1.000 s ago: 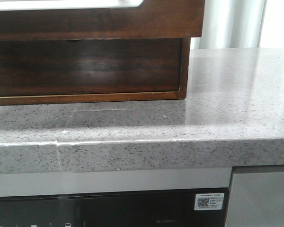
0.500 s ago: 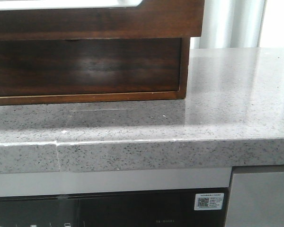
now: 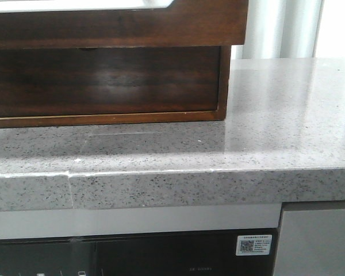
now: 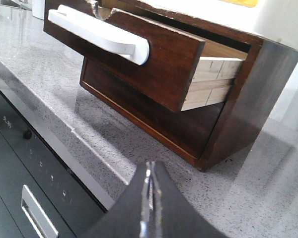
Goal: Put scissors in drawer with both arms
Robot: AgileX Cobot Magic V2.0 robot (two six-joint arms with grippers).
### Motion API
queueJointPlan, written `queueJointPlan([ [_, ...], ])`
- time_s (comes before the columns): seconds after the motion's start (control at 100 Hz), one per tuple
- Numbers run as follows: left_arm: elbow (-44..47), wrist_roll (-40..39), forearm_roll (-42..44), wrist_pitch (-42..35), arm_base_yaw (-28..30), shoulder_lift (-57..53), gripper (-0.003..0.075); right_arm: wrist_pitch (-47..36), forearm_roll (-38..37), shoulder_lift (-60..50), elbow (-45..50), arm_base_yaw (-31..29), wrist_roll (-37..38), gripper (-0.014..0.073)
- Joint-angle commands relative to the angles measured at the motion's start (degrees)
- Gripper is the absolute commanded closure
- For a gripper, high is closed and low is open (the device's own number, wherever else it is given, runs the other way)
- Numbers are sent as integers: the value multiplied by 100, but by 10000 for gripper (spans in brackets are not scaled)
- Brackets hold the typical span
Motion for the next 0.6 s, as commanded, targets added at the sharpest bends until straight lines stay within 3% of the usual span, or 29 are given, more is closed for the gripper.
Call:
queueJointPlan([
  [0.0,86,-42,3,-263,-3,-186,717,-423,47,27,-147,-39,-16,699],
  [0.41,86,-42,3,-263,-3,-186,717,-410,47,27,-134,-39,-16,699],
  [0.59,86,-42,3,-263,-3,-186,717,-1236,47,27,165,-90,-16,699],
])
